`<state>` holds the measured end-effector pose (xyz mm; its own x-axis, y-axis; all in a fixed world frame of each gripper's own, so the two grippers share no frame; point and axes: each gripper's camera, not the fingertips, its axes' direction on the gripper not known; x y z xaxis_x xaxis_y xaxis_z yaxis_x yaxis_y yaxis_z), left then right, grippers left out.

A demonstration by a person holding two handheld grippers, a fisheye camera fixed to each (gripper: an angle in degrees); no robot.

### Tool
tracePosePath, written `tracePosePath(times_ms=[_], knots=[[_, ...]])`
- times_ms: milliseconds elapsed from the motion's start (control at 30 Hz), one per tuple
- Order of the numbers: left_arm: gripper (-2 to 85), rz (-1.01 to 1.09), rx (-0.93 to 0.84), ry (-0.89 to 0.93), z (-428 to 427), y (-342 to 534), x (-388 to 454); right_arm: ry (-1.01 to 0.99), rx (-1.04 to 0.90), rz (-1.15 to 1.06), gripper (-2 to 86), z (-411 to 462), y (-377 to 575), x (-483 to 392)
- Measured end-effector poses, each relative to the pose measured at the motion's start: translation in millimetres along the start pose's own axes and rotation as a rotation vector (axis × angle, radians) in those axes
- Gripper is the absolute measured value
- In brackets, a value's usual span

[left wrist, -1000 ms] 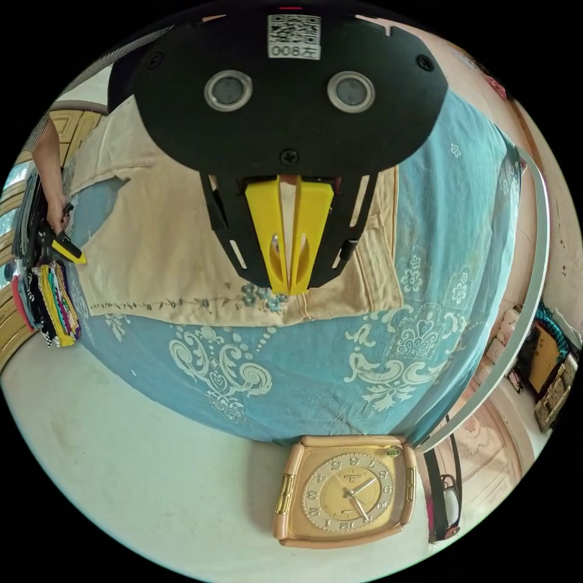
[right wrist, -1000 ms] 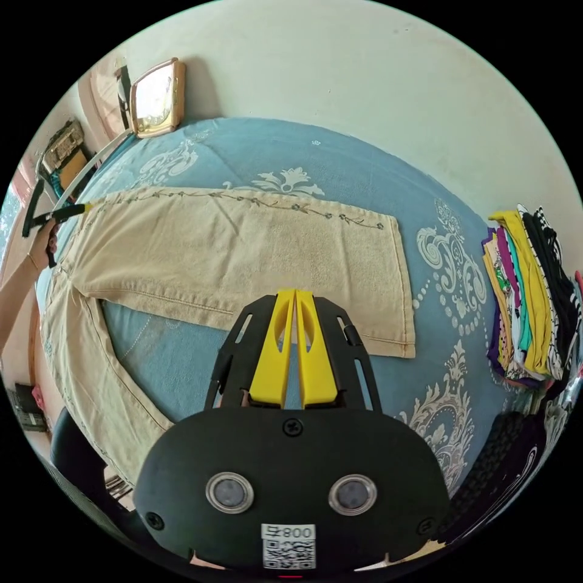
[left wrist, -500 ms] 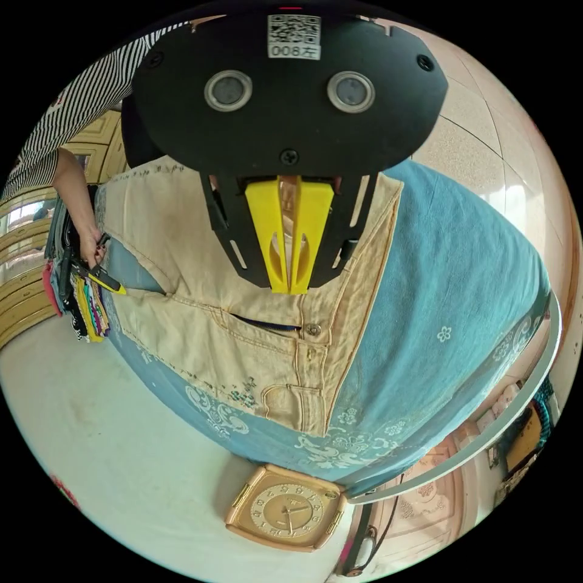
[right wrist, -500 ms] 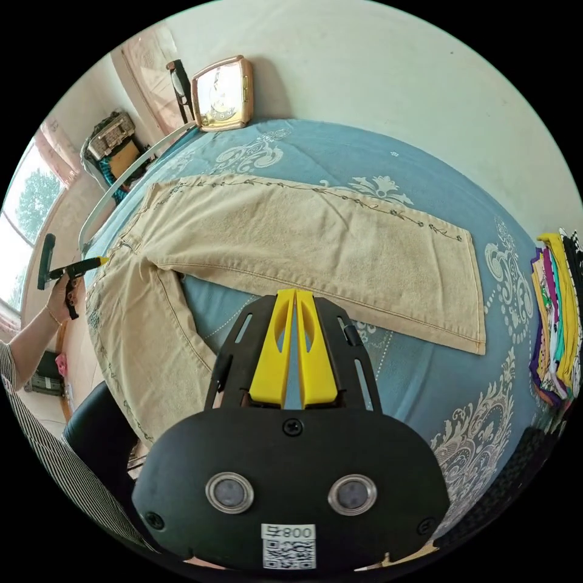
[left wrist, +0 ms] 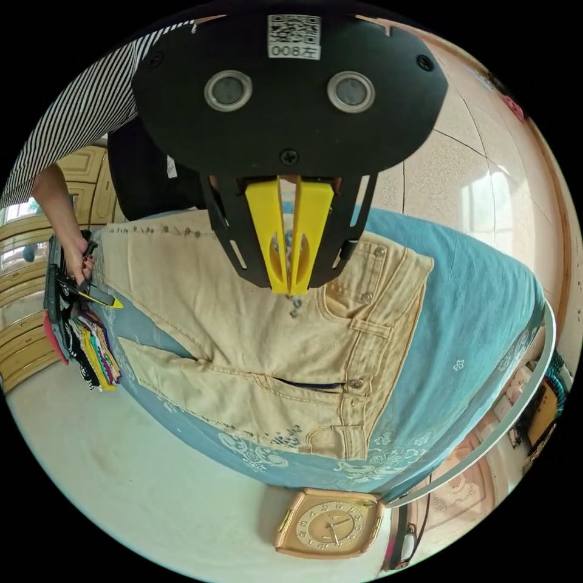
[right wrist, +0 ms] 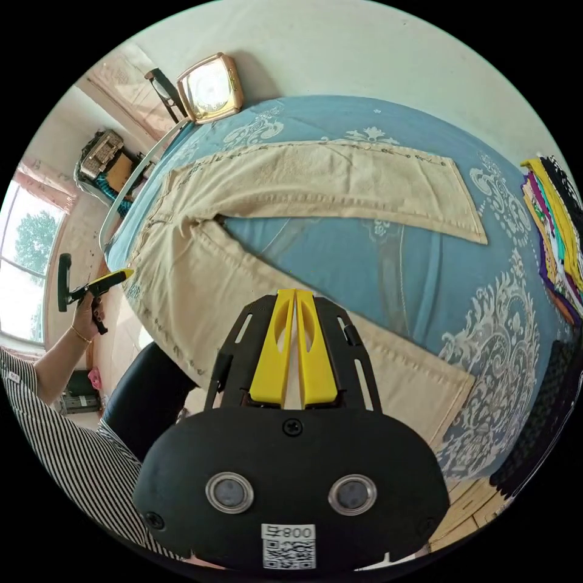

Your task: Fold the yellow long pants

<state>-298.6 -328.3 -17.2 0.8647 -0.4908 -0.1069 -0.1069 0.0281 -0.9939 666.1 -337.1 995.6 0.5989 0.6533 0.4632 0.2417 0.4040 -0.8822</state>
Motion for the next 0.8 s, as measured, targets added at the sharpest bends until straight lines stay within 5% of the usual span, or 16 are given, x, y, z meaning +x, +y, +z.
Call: tracePosePath(times_ms=[367, 633, 800], knots=[[0.2, 0.052, -0.098, -0.097, -10, 27, 29, 0.153, -0.219, 0.0, 0.2, 97, 61, -41], [0.1, -0.024, -0.083, 0.104, -42, 42, -2, 0.181, -0.302, 0.04, 0.2, 141, 50, -47], [0.2, -0.047, 0.076, 0.203, -85, 56, -28, 0.139, -0.217, -0.063, 0.3, 156, 39, -75]])
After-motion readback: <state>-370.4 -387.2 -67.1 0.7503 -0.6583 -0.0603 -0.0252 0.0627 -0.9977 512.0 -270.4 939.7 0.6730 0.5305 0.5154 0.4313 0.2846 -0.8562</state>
